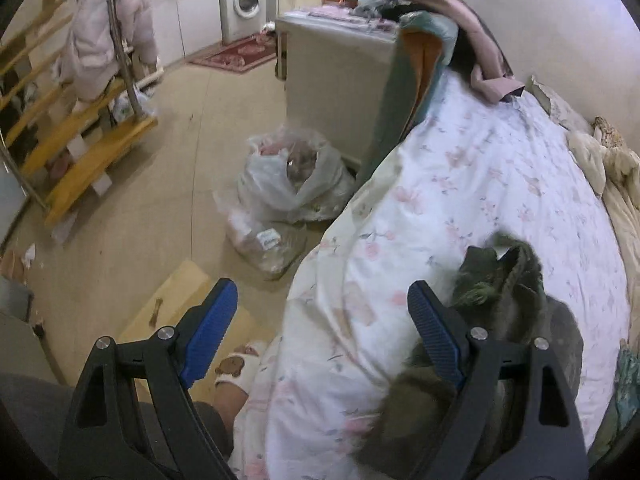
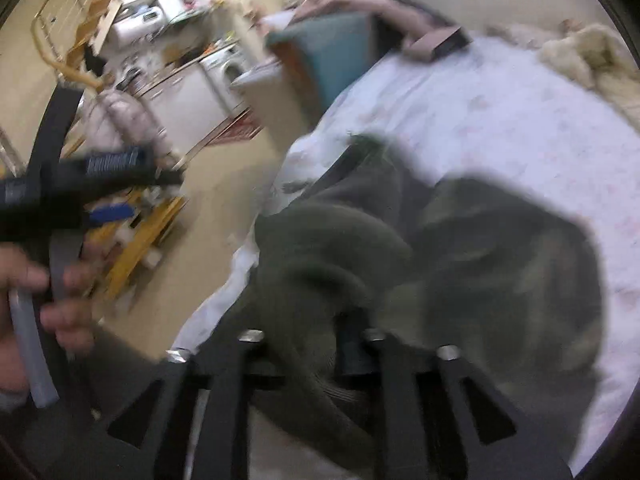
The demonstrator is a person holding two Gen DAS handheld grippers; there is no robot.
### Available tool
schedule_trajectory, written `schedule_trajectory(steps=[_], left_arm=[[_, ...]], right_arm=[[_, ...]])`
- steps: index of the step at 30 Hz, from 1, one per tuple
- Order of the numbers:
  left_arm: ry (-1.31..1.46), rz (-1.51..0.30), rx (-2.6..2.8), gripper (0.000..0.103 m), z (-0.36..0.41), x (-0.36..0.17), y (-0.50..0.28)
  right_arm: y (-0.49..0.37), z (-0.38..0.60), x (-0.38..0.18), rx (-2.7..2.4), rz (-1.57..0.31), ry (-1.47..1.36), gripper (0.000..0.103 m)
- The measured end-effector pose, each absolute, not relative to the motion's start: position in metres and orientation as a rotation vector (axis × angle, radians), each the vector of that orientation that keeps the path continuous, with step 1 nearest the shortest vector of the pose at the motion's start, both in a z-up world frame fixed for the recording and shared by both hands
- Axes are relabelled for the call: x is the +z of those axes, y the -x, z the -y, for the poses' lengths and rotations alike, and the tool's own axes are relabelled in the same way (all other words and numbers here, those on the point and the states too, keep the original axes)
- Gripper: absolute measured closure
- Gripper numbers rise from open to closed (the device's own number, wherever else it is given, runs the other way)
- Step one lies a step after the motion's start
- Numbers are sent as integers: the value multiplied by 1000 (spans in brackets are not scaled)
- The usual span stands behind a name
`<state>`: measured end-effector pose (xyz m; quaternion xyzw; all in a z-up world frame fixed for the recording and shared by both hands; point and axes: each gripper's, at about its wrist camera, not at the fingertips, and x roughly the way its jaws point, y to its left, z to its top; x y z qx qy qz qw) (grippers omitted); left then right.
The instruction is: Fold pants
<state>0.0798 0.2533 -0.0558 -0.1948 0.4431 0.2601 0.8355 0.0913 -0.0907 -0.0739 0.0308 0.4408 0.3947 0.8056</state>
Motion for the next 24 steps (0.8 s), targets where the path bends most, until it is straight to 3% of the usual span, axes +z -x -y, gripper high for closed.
schedule_trajectory(steps=[1,2,7,12,19,24], left_arm=[[418,-954,540,18,-256,-60,-79],[422,-962,530,18,-256,-63,-81],[470,-1038,416,18,-237,-74,-91],[379,-1076,242,18,-182,-77,-111],[-19,-1228,157,18,-94,-114,-135],[182,-1374,193,12,-127,-141,-142]], right_arm=[[-89,89,-73,874,-944,-71,48],[-82,85,-71,924,-942,-73,46],[-71,110,-48,1001,-939,-75,48],[-87,188,-36,736,-918,-168,48],[-113,267,-104,410,-1104,-284,47],[-114,267,-130,434,-1211,-298,46]])
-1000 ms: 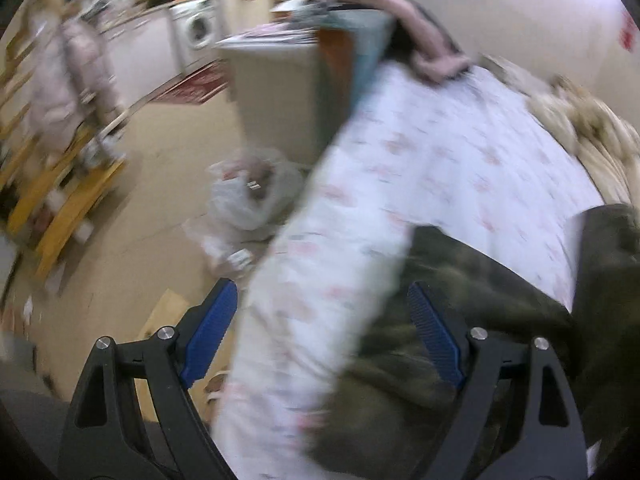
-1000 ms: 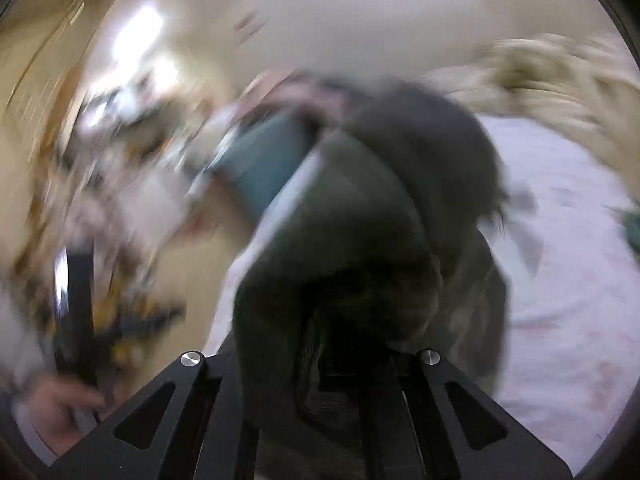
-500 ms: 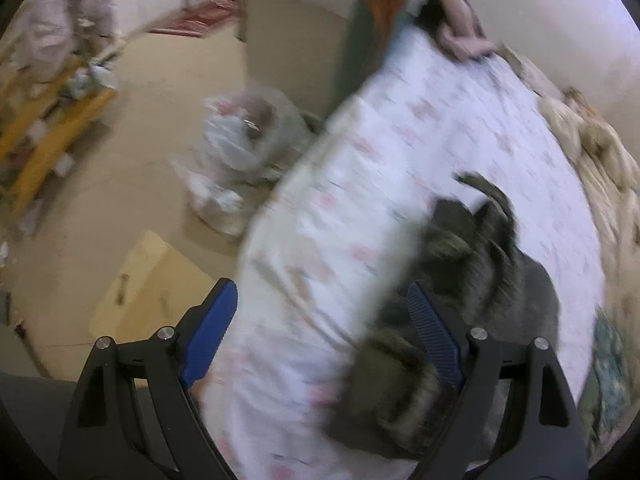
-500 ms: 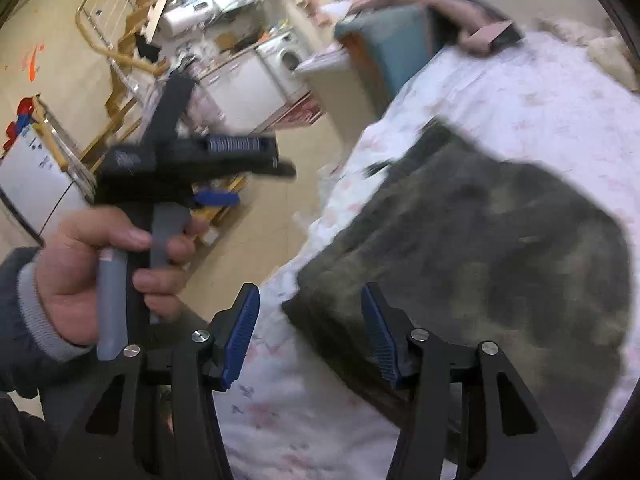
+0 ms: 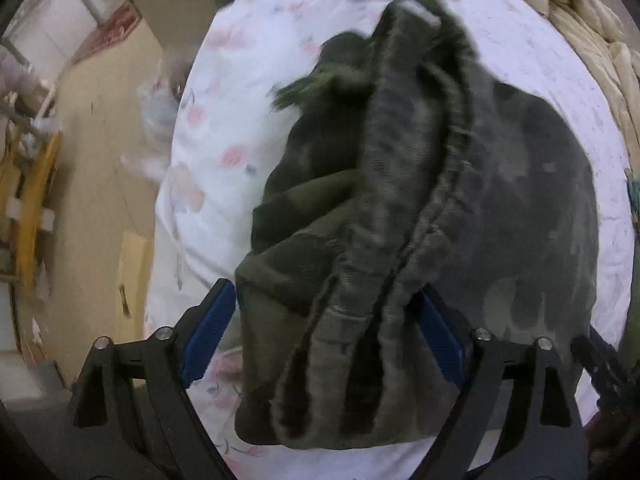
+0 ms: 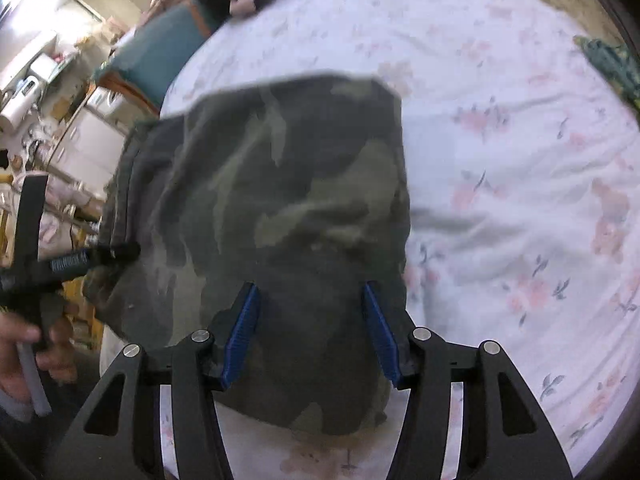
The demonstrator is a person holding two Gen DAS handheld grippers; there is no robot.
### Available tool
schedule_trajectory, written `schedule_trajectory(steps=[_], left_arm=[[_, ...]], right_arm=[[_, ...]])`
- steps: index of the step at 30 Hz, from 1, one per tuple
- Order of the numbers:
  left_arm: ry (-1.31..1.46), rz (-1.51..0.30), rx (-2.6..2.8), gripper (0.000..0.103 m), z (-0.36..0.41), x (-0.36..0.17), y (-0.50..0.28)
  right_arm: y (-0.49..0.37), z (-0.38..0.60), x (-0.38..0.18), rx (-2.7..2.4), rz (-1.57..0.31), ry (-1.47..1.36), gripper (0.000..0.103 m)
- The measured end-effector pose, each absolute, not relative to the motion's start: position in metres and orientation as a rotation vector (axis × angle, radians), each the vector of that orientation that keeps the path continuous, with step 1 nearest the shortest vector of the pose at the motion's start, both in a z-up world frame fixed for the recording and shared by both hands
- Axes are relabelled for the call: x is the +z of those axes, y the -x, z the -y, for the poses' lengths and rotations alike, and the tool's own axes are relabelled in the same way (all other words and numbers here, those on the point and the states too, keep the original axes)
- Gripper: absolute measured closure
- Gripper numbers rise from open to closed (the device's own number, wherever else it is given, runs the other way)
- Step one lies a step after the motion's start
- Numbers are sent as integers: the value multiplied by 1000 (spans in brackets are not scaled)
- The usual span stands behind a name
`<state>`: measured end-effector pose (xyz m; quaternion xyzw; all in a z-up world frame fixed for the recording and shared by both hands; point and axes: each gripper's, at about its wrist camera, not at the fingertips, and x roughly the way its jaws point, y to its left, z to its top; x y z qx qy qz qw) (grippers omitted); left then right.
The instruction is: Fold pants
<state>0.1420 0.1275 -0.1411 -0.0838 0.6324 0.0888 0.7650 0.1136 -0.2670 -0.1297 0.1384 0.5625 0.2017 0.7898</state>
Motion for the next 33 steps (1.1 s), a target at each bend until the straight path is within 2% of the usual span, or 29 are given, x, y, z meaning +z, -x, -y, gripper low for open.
schedule_trajectory(steps=[5,6,8,12,18,21,27,33], left_arm=[[120,-1309,206,11,-116,-128,-136],[123,-1297,202,12,-115,-124,-135],[156,-1249,181,12,-115,-109,-132],[231,-1201,183,10,-125,-93,-133],[339,-1200,145,10,-134,-92,-133],[233,-1208,161,10,-127,-88,-130],[218,-1264,166,10,-143,-84,-109],[317,-1235,161,10,-155,-81,-114]], right_arm=[[-112,298,-118,405,-1176,-480,46],[-112,303,-118,392,-1171,-503,44],[-115,315,-121,358,-1165,-555,33],[-114,339,-127,322,-1176,-664,29],[-117,347,-140,314,-1211,-707,28],[-116,352,-141,301,-1211,-700,28],[-120,357,-142,276,-1213,-726,28],[-125,342,-137,300,-1205,-712,28]])
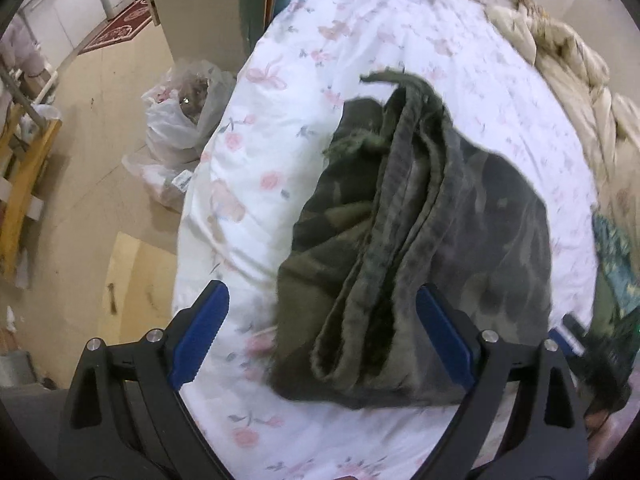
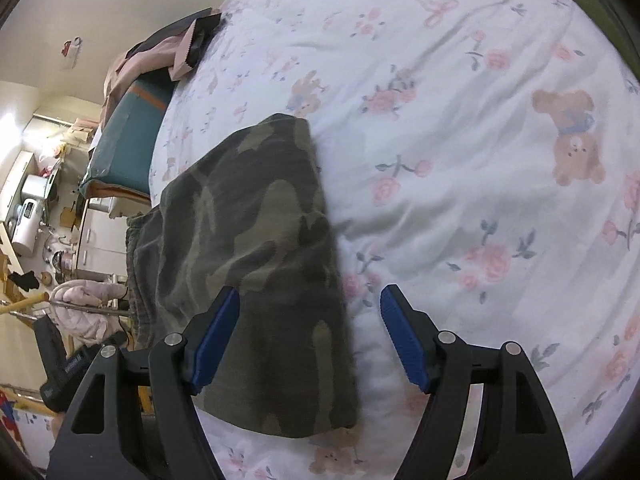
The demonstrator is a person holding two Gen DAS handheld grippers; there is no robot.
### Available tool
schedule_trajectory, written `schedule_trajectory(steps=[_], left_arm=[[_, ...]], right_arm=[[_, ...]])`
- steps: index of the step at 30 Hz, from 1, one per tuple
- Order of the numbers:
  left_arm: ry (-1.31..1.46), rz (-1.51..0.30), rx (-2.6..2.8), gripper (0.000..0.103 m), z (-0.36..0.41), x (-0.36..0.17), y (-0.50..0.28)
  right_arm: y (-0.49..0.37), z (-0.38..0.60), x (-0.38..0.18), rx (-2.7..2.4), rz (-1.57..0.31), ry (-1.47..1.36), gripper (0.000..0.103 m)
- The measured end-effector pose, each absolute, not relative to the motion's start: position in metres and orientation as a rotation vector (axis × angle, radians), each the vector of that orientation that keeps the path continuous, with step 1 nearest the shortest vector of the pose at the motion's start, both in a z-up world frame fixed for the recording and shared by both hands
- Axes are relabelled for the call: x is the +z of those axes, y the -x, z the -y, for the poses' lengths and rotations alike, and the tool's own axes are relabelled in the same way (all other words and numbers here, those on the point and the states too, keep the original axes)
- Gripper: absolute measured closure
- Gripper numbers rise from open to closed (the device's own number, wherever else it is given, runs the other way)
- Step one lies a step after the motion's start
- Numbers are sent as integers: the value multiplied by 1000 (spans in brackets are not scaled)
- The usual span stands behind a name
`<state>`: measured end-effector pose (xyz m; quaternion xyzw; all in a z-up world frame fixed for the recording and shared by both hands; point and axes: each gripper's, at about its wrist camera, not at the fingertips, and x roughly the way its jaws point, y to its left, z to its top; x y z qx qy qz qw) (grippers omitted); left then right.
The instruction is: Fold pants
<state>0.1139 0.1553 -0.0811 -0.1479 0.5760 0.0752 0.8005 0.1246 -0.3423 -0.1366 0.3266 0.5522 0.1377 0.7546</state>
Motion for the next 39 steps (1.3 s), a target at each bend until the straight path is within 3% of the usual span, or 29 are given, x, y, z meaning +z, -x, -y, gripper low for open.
schedule_trajectory(steps=[12,16,33,39], left_arm=[[367,-1323,79,10,-129,-107,-153],[266,-1308,89,10,-119,-103,-159],[235,-1321,127,10,-126,-121,-179],[235,-1370,103,8,-134,-144,-188]], right_arm=[[-122,346,-149,274,-1249,-695,28],[-124,352,-150,270,-1240,-706,28],[-141,354,-153,285,-1224,-750,28],[-158,334,-173,354,-1299,-735,26]])
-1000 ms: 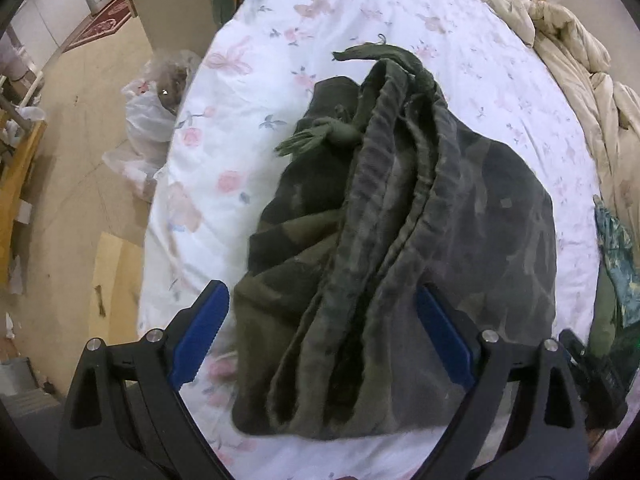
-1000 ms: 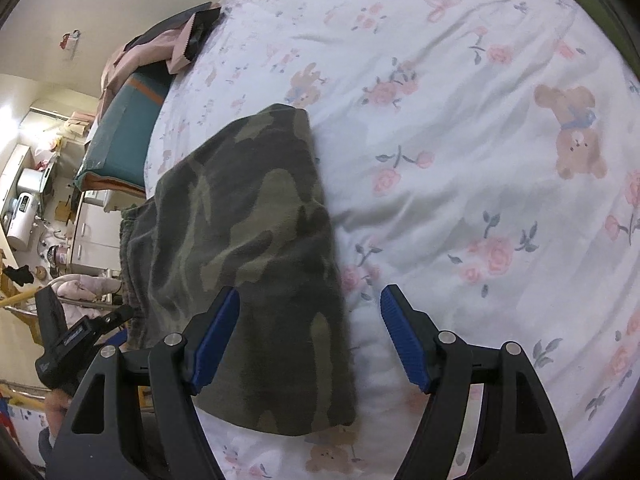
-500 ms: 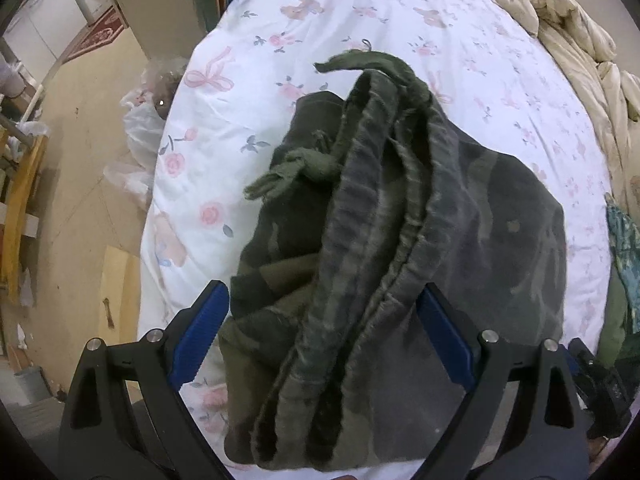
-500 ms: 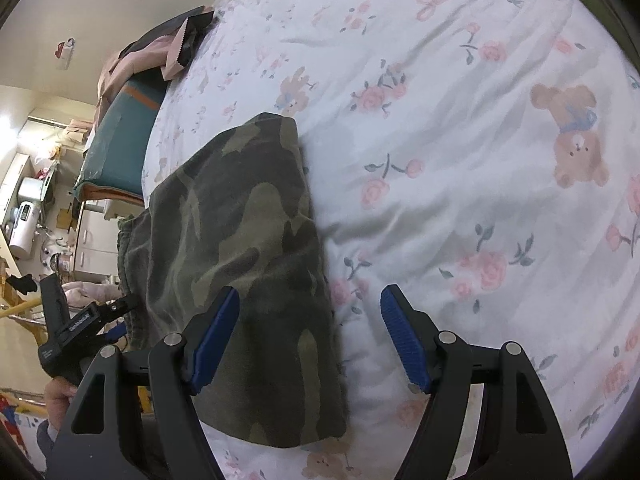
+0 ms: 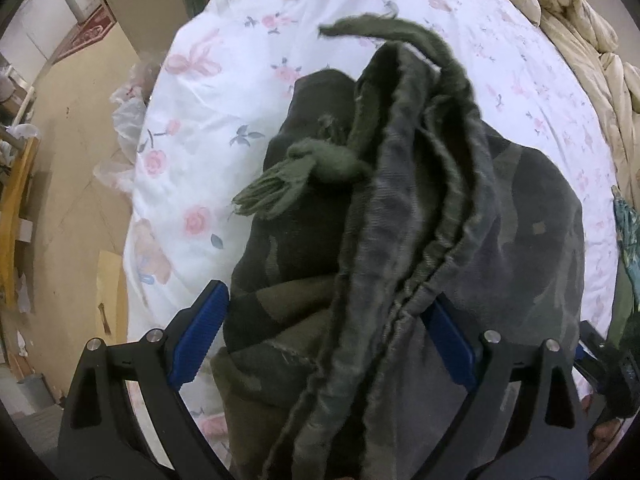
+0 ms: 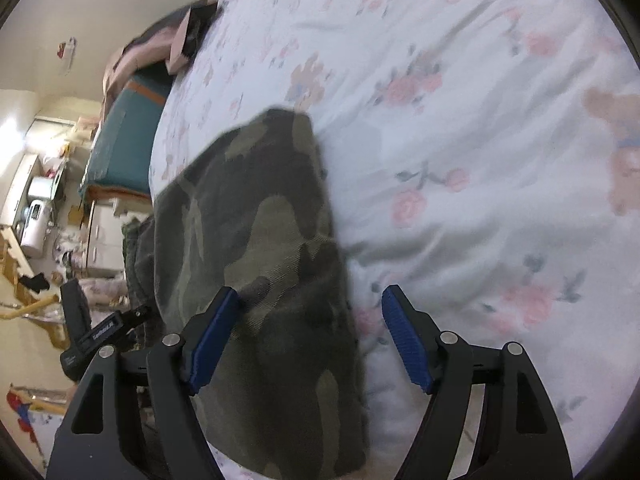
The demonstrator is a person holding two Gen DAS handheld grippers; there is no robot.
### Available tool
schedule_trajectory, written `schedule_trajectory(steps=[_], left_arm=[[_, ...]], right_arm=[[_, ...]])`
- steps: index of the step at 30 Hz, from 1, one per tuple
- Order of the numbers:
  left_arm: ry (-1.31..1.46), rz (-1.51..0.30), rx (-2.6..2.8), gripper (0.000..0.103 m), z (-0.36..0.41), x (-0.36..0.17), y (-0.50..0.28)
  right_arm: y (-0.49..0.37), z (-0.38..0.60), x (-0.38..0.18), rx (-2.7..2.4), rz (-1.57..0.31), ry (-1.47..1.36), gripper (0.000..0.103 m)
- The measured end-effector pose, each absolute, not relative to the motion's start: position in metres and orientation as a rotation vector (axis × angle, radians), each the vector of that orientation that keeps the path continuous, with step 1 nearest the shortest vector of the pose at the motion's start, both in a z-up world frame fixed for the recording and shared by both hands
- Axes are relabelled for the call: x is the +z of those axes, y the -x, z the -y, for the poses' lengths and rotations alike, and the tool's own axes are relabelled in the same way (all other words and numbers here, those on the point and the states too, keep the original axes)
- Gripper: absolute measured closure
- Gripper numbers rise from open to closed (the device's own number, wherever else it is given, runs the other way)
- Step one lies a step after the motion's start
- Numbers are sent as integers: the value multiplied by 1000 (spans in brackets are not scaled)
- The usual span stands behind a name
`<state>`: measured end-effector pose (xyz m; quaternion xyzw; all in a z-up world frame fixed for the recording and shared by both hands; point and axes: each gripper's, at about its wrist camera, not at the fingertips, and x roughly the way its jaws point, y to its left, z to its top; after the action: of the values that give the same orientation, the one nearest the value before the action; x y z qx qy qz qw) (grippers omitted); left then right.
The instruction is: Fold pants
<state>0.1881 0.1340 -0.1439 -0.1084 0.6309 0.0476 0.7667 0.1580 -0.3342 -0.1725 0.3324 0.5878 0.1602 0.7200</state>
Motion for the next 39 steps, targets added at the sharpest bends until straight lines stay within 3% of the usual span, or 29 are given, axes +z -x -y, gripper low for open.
schedule_trajectory(steps=[2,4,6,7,8,9,11,14,16,23,27,33,34,36,39], left_arm=[[178,-1366,104,2,-133,-152,-191],[166,-1386,91,2,-136,-163,-194],[242,-1396,79,4,-143,-169,-195],[256,-1394,67,11,-145,-170,-195],[244,-1386,42,27,-142,-171,-194],[221,-1376,12,33,-136,-169,-194],[198,-1365,11,55,-132,-164,-191],[205,-1332,9,75,-131,-147,-184],[216,-1282,-15,81,-126,-127,-173],[373,-1142,-56,84,-99,-73,-119],[469,-1103,-68,84,-64,-67,-93],[589,-993,71,84,-27,-94,-92],[589,-979,107,84,-20,-98,-97],[555,-977,132,82,-1,-109,-109],[509,-1073,121,74,21,-133,-120]], right_arm=[[-161,325,-179,363,-1302,-672,25],[-163,323,-178,383,-1300,-678,25],[-164,316,-178,469,-1314,-730,32],[-163,311,-178,500,-1321,-731,37],[-162,304,-175,499,-1320,-675,40],[-161,297,-170,498,-1306,-602,45],[-160,290,-159,499,-1279,-539,69],[-163,283,-127,521,-1233,-417,81],[-169,280,-93,547,-1162,-324,83],[-222,278,-3,556,-1038,-47,87],[-256,239,34,630,-979,313,89],[-297,181,16,732,-877,678,90],[-306,179,11,740,-824,694,90],[-322,178,6,713,-766,685,102],[-361,194,-3,635,-805,606,103]])
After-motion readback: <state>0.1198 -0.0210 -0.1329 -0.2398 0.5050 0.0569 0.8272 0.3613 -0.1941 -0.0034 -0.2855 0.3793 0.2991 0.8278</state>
